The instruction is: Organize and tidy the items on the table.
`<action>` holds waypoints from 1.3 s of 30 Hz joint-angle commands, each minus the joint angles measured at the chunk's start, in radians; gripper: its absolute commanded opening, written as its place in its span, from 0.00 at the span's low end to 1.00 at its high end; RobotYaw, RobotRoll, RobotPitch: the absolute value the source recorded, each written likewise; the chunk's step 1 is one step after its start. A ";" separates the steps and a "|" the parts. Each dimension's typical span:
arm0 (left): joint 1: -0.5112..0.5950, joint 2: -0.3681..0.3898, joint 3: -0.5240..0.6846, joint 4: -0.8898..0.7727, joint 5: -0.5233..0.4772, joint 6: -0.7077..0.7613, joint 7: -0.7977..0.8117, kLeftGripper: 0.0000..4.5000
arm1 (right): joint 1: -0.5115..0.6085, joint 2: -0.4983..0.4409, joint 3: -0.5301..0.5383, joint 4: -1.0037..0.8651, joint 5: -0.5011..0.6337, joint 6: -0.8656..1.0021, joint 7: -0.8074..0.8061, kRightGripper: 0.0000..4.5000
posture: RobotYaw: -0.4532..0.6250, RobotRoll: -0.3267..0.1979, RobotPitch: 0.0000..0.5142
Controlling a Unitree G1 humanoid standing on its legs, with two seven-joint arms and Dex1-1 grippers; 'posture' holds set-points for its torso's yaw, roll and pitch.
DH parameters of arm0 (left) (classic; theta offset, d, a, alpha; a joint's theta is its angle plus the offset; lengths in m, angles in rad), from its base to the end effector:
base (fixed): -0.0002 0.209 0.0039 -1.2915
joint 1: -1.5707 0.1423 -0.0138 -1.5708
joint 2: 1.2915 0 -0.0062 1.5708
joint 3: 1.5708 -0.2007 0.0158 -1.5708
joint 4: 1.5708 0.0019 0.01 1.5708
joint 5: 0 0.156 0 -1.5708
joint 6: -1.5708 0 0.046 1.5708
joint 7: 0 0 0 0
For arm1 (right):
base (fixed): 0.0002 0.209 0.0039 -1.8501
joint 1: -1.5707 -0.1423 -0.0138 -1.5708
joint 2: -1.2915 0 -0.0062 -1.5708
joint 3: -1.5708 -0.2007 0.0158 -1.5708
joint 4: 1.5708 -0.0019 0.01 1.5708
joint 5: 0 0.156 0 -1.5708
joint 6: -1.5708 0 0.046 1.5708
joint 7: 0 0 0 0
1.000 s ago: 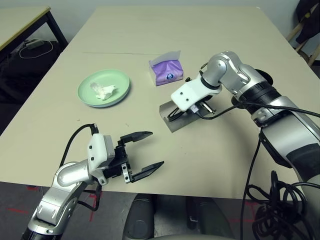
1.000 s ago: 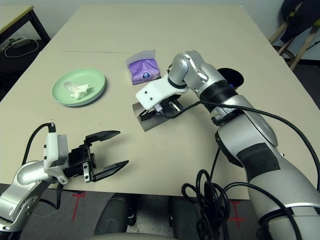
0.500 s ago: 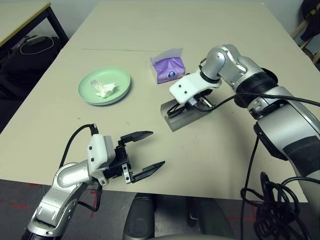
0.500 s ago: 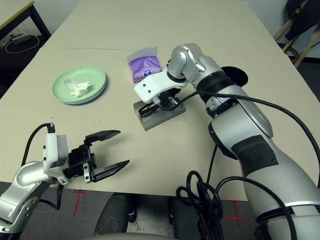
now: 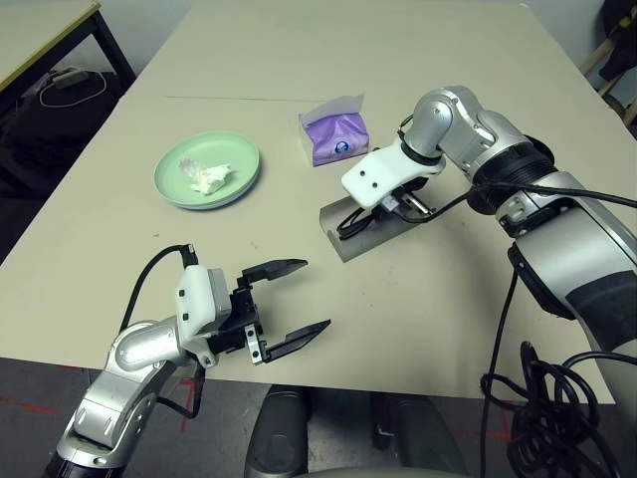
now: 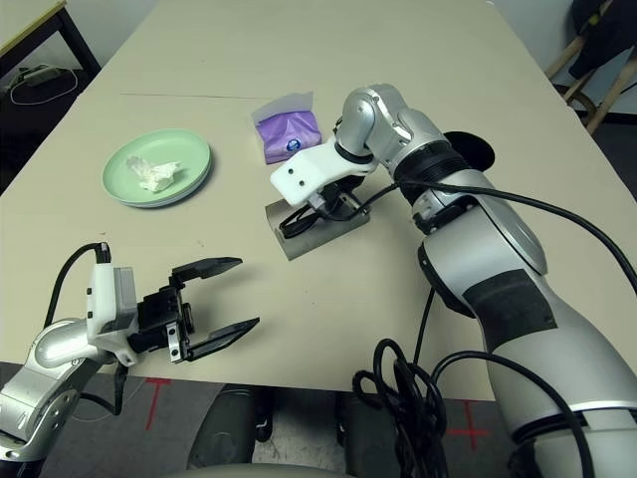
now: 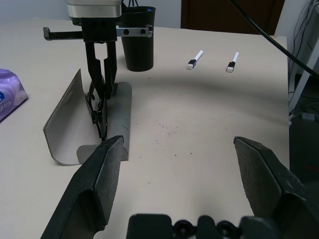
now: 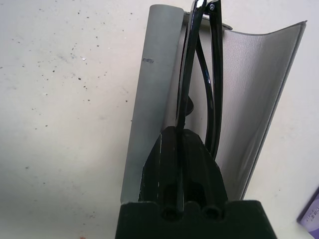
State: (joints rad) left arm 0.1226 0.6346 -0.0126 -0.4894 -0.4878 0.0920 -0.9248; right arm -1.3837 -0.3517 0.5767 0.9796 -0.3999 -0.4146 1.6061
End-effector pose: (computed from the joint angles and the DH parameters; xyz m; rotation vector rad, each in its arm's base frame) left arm 0.1877 0.2199 0.1194 0.2268 -0.1195 -1.1583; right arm 0.3965 -0.0847 0.2701 -1.6054 0.3926 1.6779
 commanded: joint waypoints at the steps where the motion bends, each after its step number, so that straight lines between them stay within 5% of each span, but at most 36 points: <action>1: -0.003 -0.001 -0.017 0.018 0.014 0.004 -0.011 1.00 | 0.019 -0.018 0.008 -0.023 0.020 0.009 0.008 0.00 | 0.66 0.62 0.33; 18: -0.006 -0.007 -0.025 0.019 0.021 0.000 -0.007 1.00 | 0.014 -0.027 0.058 -0.043 0.071 0.043 0.008 0.00 | 0.66 0.62 0.34; 31: -0.022 -0.013 -0.030 0.035 0.026 -0.005 -0.014 1.00 | -0.007 -0.024 0.041 -0.036 0.073 0.070 0.008 0.99 | 0.66 0.62 0.32; 39: -0.034 -0.021 -0.029 0.050 0.031 -0.010 -0.022 1.00 | -0.018 -0.037 0.014 -0.048 0.090 0.093 0.008 0.99 | 0.66 0.62 0.31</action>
State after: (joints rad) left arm 0.0885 0.6129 -0.0281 -0.4534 -0.4685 0.0903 -0.9350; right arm -1.3800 -0.3795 0.6132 0.9469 -0.3290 -0.3299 1.6095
